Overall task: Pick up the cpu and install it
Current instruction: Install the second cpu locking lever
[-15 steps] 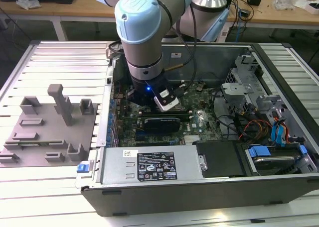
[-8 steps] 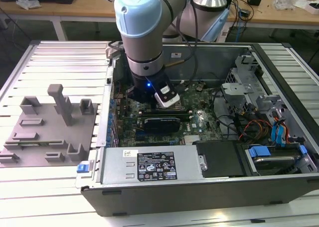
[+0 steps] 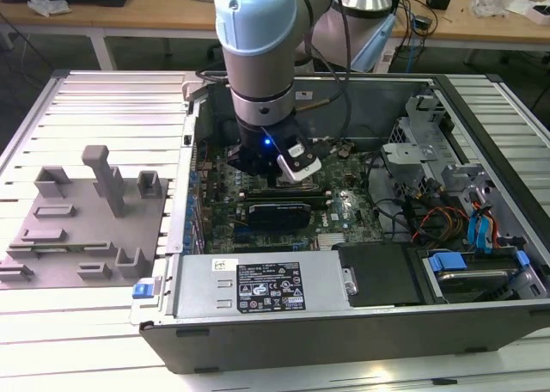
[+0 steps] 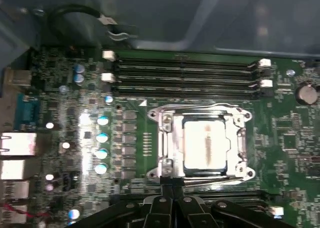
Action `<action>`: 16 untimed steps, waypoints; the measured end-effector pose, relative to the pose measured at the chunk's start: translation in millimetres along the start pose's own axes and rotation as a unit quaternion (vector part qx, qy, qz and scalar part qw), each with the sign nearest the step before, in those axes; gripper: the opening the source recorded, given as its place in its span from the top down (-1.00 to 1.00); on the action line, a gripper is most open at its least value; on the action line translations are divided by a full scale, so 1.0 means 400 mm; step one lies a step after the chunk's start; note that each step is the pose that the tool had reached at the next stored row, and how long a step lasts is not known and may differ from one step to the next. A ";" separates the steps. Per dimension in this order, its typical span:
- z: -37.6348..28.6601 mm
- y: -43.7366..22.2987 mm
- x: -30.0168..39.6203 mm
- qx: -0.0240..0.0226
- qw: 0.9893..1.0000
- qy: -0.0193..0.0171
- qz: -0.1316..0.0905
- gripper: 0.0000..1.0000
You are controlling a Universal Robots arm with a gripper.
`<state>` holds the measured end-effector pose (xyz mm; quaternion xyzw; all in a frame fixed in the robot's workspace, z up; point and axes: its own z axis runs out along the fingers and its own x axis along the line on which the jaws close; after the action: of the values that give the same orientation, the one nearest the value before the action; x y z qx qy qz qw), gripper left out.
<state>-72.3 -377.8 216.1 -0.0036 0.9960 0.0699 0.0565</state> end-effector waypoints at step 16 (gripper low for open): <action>0.017 0.059 -0.074 0.014 1.000 0.003 0.000 0.79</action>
<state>-42.5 -353.6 216.1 -0.0031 0.9970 0.0562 0.0536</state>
